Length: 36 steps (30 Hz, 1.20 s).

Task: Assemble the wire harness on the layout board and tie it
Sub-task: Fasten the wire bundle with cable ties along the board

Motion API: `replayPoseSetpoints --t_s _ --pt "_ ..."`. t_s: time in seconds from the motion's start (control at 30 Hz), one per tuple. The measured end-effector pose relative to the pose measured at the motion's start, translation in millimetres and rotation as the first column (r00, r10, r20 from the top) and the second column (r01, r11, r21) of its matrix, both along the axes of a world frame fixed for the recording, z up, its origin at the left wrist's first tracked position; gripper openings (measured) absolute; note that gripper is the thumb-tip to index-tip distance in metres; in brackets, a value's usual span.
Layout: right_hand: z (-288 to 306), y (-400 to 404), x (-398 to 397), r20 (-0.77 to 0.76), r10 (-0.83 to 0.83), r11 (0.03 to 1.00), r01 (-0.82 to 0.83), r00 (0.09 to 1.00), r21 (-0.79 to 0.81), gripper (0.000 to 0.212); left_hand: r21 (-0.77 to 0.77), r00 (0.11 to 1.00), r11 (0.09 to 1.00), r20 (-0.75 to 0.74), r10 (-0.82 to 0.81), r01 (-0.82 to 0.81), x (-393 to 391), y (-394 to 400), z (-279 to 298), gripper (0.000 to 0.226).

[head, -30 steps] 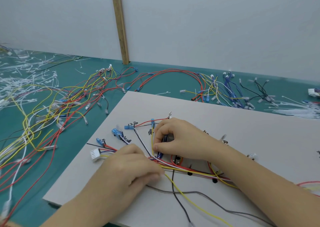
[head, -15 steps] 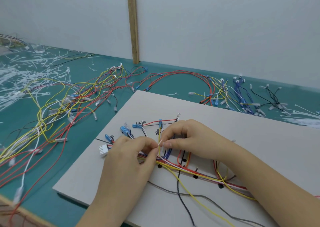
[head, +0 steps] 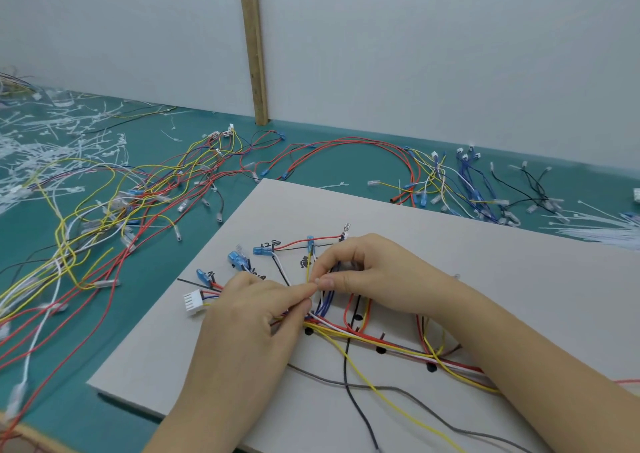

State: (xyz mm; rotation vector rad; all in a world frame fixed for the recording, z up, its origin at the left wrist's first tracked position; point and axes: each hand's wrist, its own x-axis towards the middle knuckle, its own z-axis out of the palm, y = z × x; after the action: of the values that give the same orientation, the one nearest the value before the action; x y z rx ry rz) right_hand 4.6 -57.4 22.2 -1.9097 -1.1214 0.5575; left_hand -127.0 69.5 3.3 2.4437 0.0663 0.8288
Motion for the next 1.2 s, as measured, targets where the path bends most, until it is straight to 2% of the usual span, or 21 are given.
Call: replayPoseSetpoints --t_s 0.4,0.63,1.2 --pt "2.5 0.2 -1.5 0.034 -0.013 1.000 0.014 0.999 -0.027 0.011 -0.022 1.000 1.000 0.007 -0.009 0.009 0.9 1.7 -0.6 0.025" --pt "3.2 0.7 -2.0 0.037 -0.011 1.000 0.012 0.999 -0.023 0.014 -0.043 1.000 0.999 0.009 -0.020 0.021 1.1 0.4 1.0 0.034" --pt "4.6 0.9 -3.0 0.017 -0.013 1.000 0.013 1.000 -0.010 0.016 -0.024 0.999 1.000 -0.043 -0.020 0.019 1.3 1.9 -0.1 0.026"
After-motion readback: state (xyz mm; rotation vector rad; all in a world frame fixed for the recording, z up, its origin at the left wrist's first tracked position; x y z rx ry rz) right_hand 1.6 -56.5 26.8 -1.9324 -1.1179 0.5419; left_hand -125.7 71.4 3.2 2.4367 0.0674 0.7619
